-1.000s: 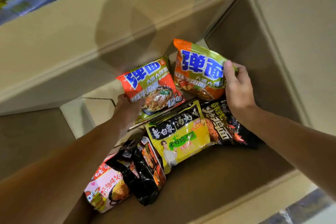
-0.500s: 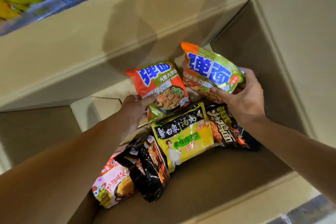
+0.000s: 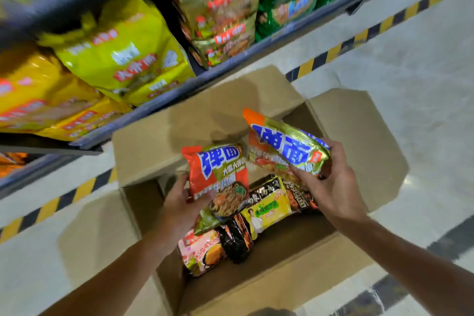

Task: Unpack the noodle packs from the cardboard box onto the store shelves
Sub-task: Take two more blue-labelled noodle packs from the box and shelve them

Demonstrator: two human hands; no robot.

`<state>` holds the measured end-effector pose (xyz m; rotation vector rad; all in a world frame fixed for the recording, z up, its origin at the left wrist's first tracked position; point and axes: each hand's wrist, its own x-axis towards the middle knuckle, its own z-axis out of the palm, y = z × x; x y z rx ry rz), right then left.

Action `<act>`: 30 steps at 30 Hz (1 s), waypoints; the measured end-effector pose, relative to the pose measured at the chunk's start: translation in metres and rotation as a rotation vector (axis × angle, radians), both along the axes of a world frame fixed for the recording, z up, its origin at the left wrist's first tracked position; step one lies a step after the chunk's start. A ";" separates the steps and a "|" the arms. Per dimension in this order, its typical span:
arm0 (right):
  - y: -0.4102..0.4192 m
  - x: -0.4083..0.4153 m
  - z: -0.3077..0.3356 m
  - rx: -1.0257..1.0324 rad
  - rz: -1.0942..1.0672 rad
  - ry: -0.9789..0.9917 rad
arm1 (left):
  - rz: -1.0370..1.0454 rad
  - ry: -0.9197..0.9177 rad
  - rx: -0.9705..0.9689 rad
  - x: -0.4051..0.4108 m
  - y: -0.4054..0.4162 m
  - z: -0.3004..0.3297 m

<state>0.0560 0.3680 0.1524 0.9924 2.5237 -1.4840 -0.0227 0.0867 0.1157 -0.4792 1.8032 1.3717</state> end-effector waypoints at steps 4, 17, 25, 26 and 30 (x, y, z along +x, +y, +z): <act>-0.023 -0.003 0.105 -0.032 -0.050 0.053 | 0.013 0.105 0.084 -0.027 -0.045 0.109; -0.118 -0.031 0.443 0.000 -0.110 0.286 | 0.046 0.518 0.091 -0.073 -0.174 0.467; -0.158 -0.027 0.568 -0.030 -0.086 0.411 | 0.090 0.635 0.152 -0.063 -0.225 0.588; -0.162 -0.025 0.580 -0.013 -0.083 0.416 | 0.083 0.646 0.149 -0.059 -0.230 0.600; -0.173 -0.013 0.624 -0.004 -0.044 0.446 | 0.059 0.685 0.201 -0.037 -0.244 0.642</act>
